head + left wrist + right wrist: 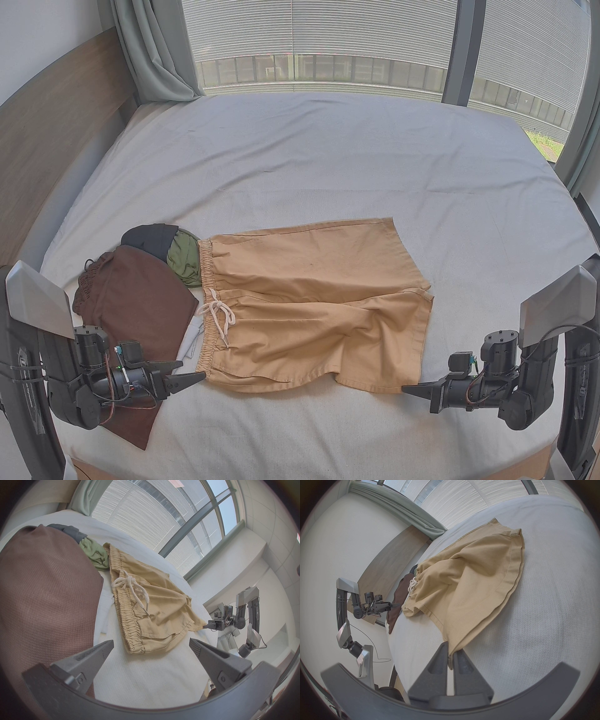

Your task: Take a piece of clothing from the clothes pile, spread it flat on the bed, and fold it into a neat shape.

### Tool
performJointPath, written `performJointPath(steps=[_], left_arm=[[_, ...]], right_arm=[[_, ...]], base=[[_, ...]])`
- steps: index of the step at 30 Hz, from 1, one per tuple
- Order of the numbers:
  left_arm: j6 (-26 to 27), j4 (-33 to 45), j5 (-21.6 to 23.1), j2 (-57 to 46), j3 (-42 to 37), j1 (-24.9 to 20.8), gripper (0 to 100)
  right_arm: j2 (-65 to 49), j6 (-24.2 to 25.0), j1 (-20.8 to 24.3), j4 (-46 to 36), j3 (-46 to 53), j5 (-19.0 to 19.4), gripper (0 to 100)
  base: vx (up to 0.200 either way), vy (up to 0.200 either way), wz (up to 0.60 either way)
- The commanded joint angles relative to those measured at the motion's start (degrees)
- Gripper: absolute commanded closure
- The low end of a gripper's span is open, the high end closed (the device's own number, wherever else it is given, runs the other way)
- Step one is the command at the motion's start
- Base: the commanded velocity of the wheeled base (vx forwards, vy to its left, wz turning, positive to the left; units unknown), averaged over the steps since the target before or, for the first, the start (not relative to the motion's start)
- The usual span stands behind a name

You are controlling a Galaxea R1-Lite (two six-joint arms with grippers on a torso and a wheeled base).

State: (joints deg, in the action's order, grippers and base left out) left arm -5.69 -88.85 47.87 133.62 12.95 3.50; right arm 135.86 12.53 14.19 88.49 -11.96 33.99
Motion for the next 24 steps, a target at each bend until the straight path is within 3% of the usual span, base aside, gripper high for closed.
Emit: performJointPath(steps=[1,9,24], left_arm=[[-2.74,-0.01,-0.68,0.24,0.59,-0.77,0],[-8.28,-0.01,-5.16,0.32,1.38,-3.06,0],[-14.79,0.08,-8.15,1.55,2.87,-5.34,0]], right_arm=[[0.1,-0.05,0.05,0.01,0.09,0.11,100],[0.19,-0.05,0.05,0.01,0.09,0.11,100],[0.63,-1.46,-0.04,0.01,0.09,0.03,100]], base=[[0.0,0.0,0.0],[0.0,0.0,0.0],[0.0,0.0,0.0]])
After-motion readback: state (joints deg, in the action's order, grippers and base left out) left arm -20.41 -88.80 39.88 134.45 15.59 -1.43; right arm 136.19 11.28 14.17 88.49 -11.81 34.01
